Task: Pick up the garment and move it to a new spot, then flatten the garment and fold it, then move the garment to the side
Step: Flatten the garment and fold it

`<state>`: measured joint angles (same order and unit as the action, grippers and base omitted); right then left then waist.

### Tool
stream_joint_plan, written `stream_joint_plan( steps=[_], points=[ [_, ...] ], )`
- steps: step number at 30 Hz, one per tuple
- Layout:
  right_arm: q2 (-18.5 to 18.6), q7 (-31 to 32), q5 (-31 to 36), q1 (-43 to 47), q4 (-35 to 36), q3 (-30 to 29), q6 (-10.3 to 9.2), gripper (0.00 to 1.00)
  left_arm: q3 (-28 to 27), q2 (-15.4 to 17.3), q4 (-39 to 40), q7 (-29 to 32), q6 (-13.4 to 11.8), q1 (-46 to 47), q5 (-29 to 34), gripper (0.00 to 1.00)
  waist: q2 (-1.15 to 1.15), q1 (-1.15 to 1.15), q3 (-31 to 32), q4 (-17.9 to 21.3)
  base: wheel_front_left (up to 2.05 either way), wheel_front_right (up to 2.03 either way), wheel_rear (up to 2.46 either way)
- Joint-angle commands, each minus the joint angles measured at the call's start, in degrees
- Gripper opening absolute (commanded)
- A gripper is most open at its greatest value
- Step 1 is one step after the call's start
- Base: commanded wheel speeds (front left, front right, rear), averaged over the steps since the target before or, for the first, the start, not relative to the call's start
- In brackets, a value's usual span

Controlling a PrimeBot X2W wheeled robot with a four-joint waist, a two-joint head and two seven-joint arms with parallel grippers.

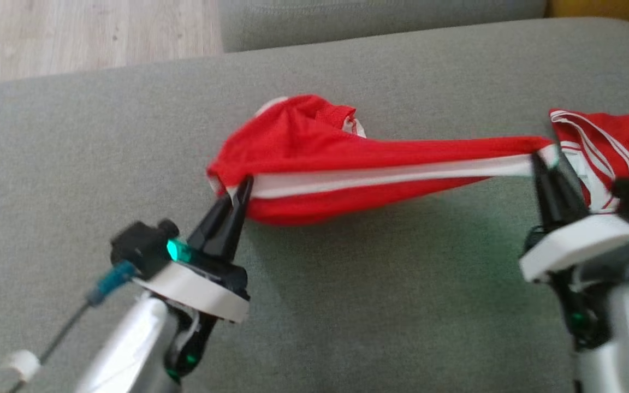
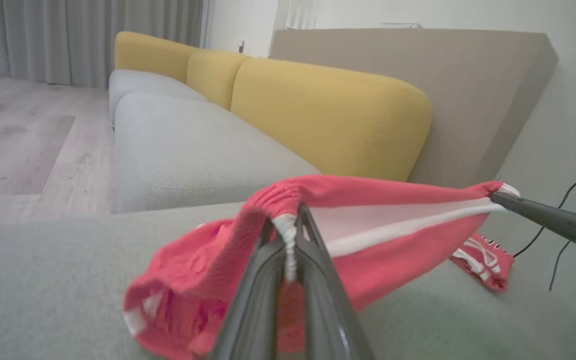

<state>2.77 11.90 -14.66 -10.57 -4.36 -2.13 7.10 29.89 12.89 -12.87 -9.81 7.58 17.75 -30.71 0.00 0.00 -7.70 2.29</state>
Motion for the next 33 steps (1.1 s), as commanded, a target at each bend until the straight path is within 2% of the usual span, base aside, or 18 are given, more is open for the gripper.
stream_joint_plan(
  steps=[1,6,7,9,11,13,18,22,26,31,33],
  points=[
    [0.11,3.37,0.22,0.67,8.98,-0.03,0.39,0.0,-2.32,2.9,7.49,3.26,-0.09,1.33,-2.04,0.0,0.0,0.0,0.63,0.16,0.0,0.0,0.0],
    [0.11,10.85,-0.87,2.18,24.98,-1.5,0.39,0.0,-4.66,4.94,22.98,13.6,-0.76,1.21,-10.96,0.0,0.0,0.0,-0.08,0.21,0.0,0.0,0.0],
    [0.11,10.85,-0.87,2.18,24.98,-1.5,0.39,0.0,-4.66,4.94,22.98,13.6,-0.76,1.21,-10.96,0.0,0.0,0.0,-0.08,0.21,0.0,0.0,0.0],
    [0.11,13.41,-1.02,0.55,28.06,-1.43,0.39,0.0,-5.14,6.36,26.37,17.58,-1.34,3.02,-12.27,0.0,0.0,0.0,-1.65,0.23,0.0,0.0,0.0],
    [0.11,15.12,-1.19,-3.57,28.12,-0.46,0.39,0.0,-5.95,6.91,27.24,20.53,-1.77,5.83,-13.79,0.0,0.0,0.0,-4.15,0.58,0.0,0.0,0.0],
    [0.11,15.56,-1.4,-9.62,25.3,1.29,0.39,0.0,-7.09,6.96,25.72,22.48,-2.07,9.56,-15.09,0.0,0.0,0.0,-6.73,0.99,0.0,0.0,0.0],
    [1.96,11.84,-1.37,-27.68,11.13,6.44,0.39,0.0,-10.98,5.8,16.65,23.55,-3.28,22.19,-16.01,0.0,0.0,0.0,-13.37,1.57,0.0,0.0,0.0],
    [2.43,2.48,-1.17,-43.36,-1.74,8.58,0.39,0.0,-13.68,5.48,9.19,20.49,-3.62,34.39,-13.32,0.0,0.0,0.0,-18.03,2.48,0.0,0.0,0.0],
    [2.24,-10.21,0.21,-56.22,-12.92,8.67,0.39,0.0,-14.3,4.5,2.1,15.87,-3.2,44.46,-10.1,0.0,0.0,0.0,-19.56,2.94,0.0,0.0,0.0],
    [1.83,-22.28,1.27,-65.8,-22.21,6.39,0.39,0.0,-14.98,3.79,-3.91,8.64,-1.98,53.23,-7.92,0.0,0.0,0.0,-18.56,3.32,0.0,0.0,0.0],
    [2.24,-23.22,1.4,-65.91,-24.03,6.59,0.39,0.0,-14.29,3.74,-5.24,6.92,-1.38,53.23,-7.88,0.0,0.0,0.0,-18.04,3.37,0.0,0.0,0.0]
  ],
)
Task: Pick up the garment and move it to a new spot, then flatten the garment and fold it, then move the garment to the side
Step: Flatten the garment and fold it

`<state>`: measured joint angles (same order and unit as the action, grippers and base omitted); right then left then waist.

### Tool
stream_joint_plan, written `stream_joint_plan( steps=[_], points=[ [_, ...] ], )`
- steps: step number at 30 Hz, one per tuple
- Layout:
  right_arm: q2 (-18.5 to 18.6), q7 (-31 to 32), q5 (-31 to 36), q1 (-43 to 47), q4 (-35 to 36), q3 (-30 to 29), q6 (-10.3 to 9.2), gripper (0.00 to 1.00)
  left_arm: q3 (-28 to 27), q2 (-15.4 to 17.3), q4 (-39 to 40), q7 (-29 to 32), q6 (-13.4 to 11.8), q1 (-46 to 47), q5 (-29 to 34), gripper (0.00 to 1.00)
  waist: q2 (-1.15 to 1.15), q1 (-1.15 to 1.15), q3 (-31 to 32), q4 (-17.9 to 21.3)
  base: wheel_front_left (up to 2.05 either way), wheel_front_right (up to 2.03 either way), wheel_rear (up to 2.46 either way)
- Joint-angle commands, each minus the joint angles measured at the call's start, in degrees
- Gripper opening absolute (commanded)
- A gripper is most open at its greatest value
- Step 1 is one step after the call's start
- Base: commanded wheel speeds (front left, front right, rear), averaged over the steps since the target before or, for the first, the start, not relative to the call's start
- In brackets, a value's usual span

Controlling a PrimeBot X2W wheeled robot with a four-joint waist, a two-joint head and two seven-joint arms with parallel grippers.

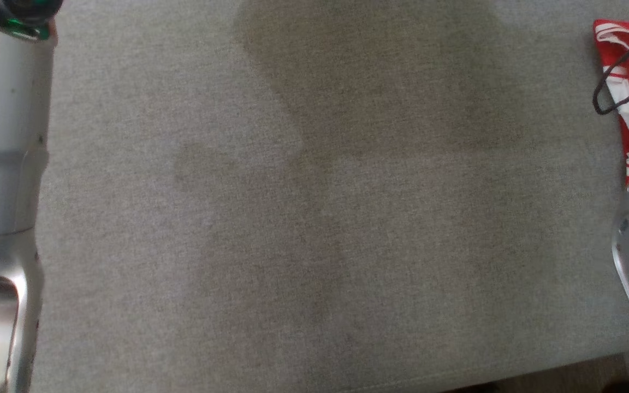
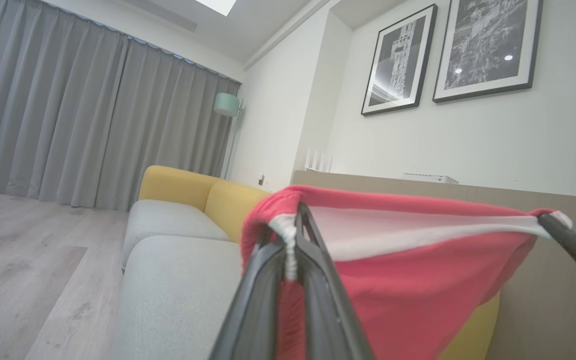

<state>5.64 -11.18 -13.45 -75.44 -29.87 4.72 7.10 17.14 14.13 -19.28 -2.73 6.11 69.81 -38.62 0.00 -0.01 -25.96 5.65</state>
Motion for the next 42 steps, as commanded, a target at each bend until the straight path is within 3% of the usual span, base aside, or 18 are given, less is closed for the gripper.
stream_joint_plan(
  steps=[1,4,11,18,21,26,33,37,42],
  points=[
    [-0.14,-0.34,0.41,-0.48,0.61,-0.04,0.39,0.0,-0.92,2.42,0.58,-0.82,0.39,0.47,-0.16,0.0,0.0,0.01,0.51,-0.07,0.0,0.0,0.0],
    [0.76,1.25,0.54,3.62,-2.7,1.36,0.39,0.0,1.49,2.44,-1.34,-2.83,1.0,-3.92,-0.99,0.0,0.0,0.01,1.85,-0.11,0.0,0.0,0.0],
    [0.88,13.41,-2.54,20.39,-9.58,6.71,0.39,0.0,8.71,3.72,-6.82,-8.53,1.34,-20.84,-3.06,0.0,0.0,0.01,6.34,0.24,0.0,0.0,0.0],
    [2.37,21.27,-4.2,36.11,-6.62,7.81,0.39,0.0,13.86,3.85,-6.97,-11.25,1.36,-36.21,-6.06,0.0,0.0,0.01,11.76,-0.15,0.0,0.0,0.0],
    [3.43,25.28,-4.4,44.38,-1.3,5.85,0.39,0.0,15.25,4.01,-4.73,-11.63,1.3,-44.26,-6.52,0.0,0.0,0.01,14.88,-0.74,0.0,0.0,0.0],
    [4.05,35.58,-2.78,59.22,14.19,-0.71,0.39,0.0,16.9,5.65,2.47,-10.27,-1.74,-56.05,-7.58,0.0,0.0,0.01,18.02,-1.9,0.0,0.0,0.0],
    [-1.23,50.7,1.24,78.04,40.46,-11.05,0.39,0.0,17.65,10.35,15.86,-4.31,-8.14,-66.74,-9.1,0.0,0.0,0.01,18.52,-3.18,0.0,0.0,0.0],
    [-2.48,51.14,1.19,80.54,48.79,-11.55,0.39,0.0,16.93,11.71,21.54,-4.14,-9.88,-68.18,-8.88,0.0,0.0,0.01,18.27,-3.28,0.0,0.0,0.0],
    [-2.72,46.55,0.91,76.37,51.22,-8.91,0.39,0.0,14.24,11.72,25.66,-6.01,-11.08,-64.3,-7.78,0.0,0.0,0.01,18.71,-3.01,0.0,0.0,0.0]
  ],
)
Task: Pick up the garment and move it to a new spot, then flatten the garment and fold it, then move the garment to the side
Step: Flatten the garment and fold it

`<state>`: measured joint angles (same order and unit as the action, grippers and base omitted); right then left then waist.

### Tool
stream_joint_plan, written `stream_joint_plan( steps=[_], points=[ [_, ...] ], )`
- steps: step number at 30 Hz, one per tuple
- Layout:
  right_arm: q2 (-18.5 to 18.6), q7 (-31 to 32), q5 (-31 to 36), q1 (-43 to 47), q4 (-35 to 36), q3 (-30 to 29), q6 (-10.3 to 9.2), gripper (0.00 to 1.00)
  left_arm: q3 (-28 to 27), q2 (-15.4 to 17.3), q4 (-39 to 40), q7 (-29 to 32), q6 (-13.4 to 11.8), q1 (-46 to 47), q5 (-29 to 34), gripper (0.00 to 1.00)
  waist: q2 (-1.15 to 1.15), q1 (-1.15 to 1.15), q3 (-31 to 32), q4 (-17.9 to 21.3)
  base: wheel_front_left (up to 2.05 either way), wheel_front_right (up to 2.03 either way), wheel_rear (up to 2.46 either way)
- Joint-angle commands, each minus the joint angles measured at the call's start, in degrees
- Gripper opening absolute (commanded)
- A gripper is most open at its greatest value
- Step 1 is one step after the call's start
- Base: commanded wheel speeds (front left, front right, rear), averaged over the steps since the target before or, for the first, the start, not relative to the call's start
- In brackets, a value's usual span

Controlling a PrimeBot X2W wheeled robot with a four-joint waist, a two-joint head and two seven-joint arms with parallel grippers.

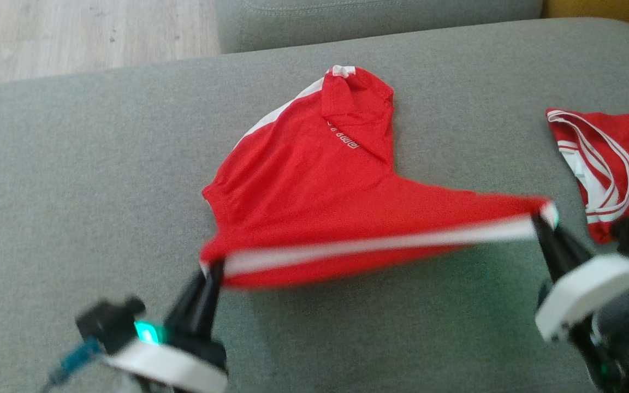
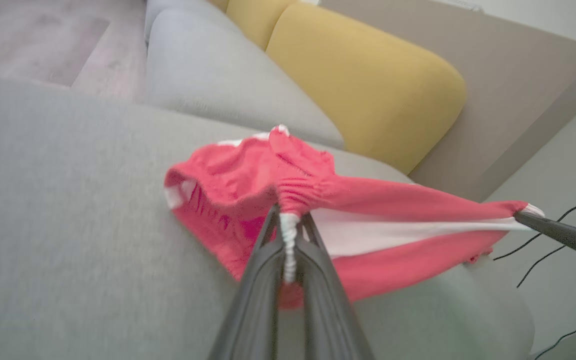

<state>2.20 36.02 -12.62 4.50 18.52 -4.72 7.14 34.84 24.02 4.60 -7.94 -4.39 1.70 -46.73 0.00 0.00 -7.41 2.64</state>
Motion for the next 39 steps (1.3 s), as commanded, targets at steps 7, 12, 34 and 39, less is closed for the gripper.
stream_joint_plan(
  steps=[7,12,34,39],
  points=[
    [2.03,-6.96,1.45,-17.88,3.31,4.27,0.35,0.0,-6.67,4.01,6.21,5.26,1.89,18.84,-0.35,0.0,0.0,0.0,2.15,-0.22,0.0,0.0,0.0],
    [3.52,-7.49,0.6,-25.58,3.46,6.04,0.35,0.0,-7.74,5.3,7.04,11.7,3.37,30.7,-0.82,0.0,0.0,0.0,3.15,-0.09,0.0,0.0,0.0],
    [2.76,-18.99,-2.64,-59.43,-17.0,10.12,0.35,0.0,-9.3,2.33,-9.62,15.61,3.79,57.51,1.86,0.0,0.0,0.0,-13.64,3.83,0.0,0.0,0.0],
    [2.68,-30.88,-1.9,-68.22,-28.05,10.6,0.35,0.0,-9.3,1.35,-16.75,7.54,5.81,65.83,7.53,0.0,0.0,0.0,-16.67,4.76,0.0,0.0,0.0]
  ],
)
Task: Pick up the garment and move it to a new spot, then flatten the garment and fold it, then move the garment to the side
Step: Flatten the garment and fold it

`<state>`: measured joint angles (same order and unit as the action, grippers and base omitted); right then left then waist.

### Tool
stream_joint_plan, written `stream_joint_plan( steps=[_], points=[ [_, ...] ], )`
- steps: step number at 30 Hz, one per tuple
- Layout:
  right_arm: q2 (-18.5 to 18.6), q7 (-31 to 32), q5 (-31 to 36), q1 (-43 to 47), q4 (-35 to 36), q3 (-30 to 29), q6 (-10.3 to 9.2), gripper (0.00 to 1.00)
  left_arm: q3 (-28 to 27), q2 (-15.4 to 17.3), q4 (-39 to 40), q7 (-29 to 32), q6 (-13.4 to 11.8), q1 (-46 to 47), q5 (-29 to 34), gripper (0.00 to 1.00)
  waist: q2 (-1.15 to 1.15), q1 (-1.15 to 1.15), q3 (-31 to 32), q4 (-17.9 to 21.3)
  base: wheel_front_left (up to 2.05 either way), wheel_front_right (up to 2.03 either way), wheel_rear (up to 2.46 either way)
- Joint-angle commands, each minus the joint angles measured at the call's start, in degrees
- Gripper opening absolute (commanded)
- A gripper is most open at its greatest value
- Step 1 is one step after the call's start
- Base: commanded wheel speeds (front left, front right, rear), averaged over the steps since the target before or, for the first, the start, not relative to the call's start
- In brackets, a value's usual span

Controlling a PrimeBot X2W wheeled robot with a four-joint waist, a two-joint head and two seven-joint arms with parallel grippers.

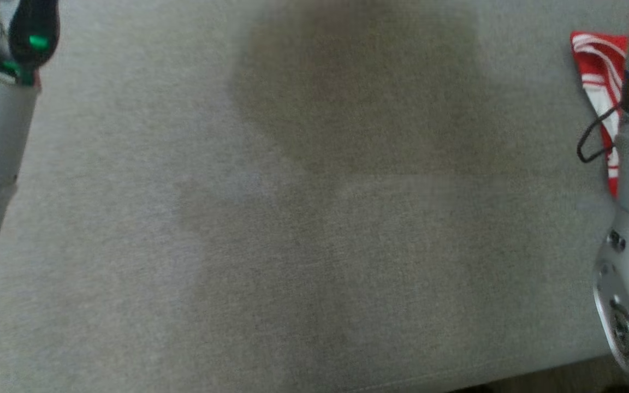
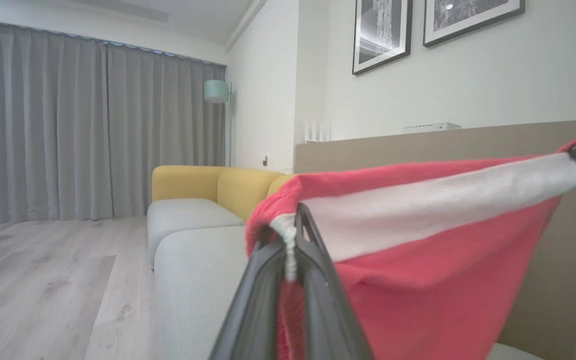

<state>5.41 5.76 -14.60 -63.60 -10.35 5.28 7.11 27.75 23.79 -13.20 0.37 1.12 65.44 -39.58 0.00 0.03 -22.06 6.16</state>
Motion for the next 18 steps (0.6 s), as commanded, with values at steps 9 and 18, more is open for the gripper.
stream_joint_plan(
  steps=[9,18],
  points=[
    [-0.44,0.69,0.53,11.16,-8.42,2.04,0.37,0.0,4.98,0.69,-6.51,-8.98,5.71,-4.1,1.19,0.0,0.0,-0.03,-1.56,1.69,0.0,0.0,0.0],
    [-1.24,18.86,3.35,40.58,8.31,-2.31,0.37,0.0,10.7,2.68,0.76,-11.74,5.19,-28.68,-3.8,0.0,0.0,-0.03,4.81,1.03,0.0,0.0,0.0]
  ],
)
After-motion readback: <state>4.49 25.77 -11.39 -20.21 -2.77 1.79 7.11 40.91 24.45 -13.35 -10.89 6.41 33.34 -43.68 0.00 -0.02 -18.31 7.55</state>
